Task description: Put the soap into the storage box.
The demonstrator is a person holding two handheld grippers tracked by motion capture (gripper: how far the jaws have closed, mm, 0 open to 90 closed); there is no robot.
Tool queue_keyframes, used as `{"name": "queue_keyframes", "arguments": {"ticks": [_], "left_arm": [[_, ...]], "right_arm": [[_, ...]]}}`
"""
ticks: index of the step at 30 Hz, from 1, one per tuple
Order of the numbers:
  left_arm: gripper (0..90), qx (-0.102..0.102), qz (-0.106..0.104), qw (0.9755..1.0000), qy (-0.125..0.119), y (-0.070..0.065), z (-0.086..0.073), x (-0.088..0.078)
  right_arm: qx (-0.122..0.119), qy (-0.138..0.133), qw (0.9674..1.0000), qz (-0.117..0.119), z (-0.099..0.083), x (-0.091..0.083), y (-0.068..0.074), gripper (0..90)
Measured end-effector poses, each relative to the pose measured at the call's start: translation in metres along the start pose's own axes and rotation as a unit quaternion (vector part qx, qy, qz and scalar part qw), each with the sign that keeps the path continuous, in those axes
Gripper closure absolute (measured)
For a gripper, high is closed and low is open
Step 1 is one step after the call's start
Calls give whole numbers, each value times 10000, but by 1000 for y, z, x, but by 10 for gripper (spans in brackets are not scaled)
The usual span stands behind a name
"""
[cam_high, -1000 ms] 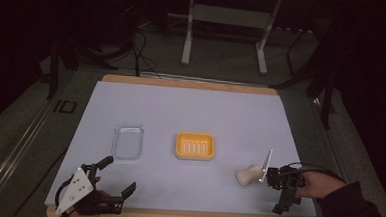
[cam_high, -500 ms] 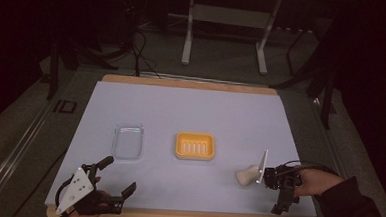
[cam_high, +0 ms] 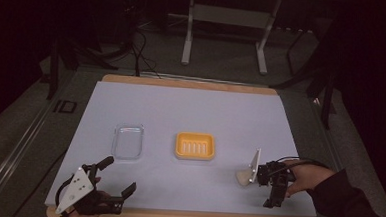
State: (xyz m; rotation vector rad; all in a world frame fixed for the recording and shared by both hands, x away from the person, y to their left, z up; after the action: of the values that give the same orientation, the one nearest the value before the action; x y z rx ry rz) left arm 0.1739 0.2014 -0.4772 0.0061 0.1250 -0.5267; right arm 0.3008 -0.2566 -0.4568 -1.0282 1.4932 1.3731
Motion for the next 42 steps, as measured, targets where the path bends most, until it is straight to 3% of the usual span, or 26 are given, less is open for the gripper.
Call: {"name": "queue_keyframes", "arguments": {"ticks": [10,11,14,20,31,42], "left_arm": [[1,-30,11,10000,21,1,0,1],[1,-58,28,10000,18,1,0,1],[1,-61,45,10000,23,1,0,0],[1,-83,75,9999,21,2,-1,-1],[1,-116,121,9999,26,3,-1,-2],[1,-104,163,9998,60,4,-2,-3]], "right_arm": [[-358,-74,9987,-359,4,-1,-4,217],[-509,-124,9975,-472,4,-3,-6,220],[-670,-184,9954,-654,5,-5,-9,222],[-965,-222,9913,-863,11,-6,-16,223],[-1351,-219,9857,-985,19,0,-32,267],[-1350,2,9866,-915,24,12,-48,347]]}}
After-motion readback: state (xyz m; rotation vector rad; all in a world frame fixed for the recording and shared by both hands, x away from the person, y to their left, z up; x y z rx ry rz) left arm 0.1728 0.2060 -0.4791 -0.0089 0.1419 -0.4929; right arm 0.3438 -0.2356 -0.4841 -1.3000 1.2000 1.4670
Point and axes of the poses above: each handheld gripper's, and its own axes: x roughly forward along the jaws, z roughly out of its top, y roughly to its left, the point moved 1 cm from there along x, roughly forward along the jaws, and after that the axes turned 9 degrees about z, right-handed, at the moved point
